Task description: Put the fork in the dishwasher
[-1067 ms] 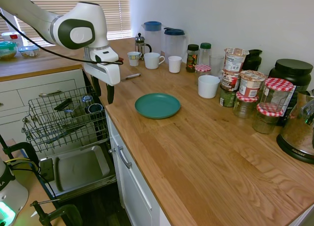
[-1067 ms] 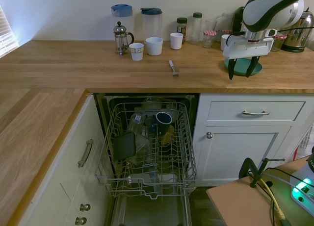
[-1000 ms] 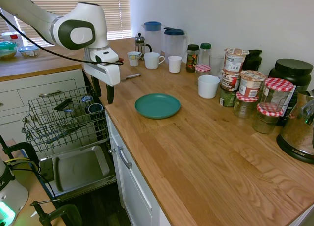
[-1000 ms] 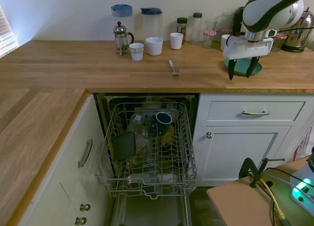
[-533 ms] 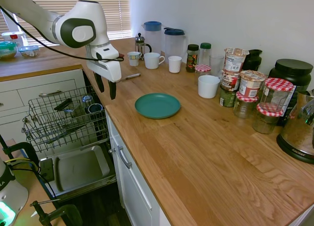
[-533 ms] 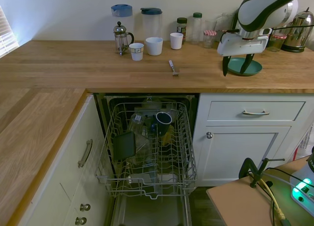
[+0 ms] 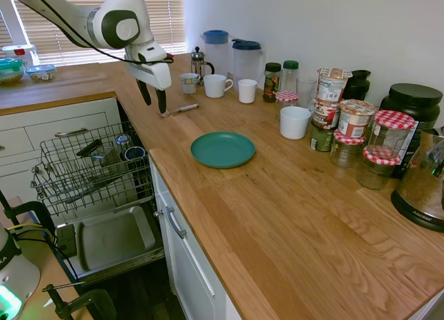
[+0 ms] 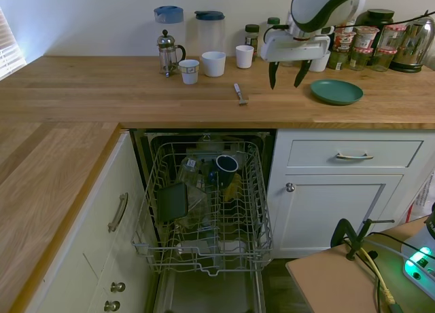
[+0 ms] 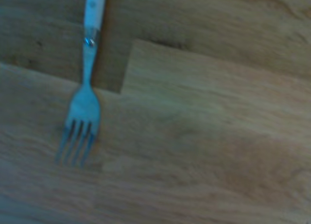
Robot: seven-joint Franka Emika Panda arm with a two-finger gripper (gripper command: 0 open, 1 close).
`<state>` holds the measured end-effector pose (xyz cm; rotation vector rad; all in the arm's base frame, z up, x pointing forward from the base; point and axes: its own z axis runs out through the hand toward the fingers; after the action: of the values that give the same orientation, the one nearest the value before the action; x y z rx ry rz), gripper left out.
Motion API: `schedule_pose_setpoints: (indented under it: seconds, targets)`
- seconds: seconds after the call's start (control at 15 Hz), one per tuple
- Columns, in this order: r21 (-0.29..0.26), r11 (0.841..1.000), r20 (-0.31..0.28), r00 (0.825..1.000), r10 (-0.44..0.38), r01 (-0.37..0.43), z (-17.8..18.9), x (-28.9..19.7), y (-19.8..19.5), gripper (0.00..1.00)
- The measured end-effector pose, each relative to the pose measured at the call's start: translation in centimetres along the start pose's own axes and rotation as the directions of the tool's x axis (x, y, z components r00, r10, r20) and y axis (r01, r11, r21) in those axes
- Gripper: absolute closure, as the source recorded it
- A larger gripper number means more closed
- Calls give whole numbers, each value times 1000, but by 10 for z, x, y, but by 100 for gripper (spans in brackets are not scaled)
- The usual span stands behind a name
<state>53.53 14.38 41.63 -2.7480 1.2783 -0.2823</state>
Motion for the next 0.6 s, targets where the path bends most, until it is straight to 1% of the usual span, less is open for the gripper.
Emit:
schedule_pose_setpoints:
  seconds: [0.27,0.6]
  targets:
    - [44,998,-38,998,50,-48,21,1,-60,0]
    - [67,990,-62,989,132,-128,46,-2,-105,0]
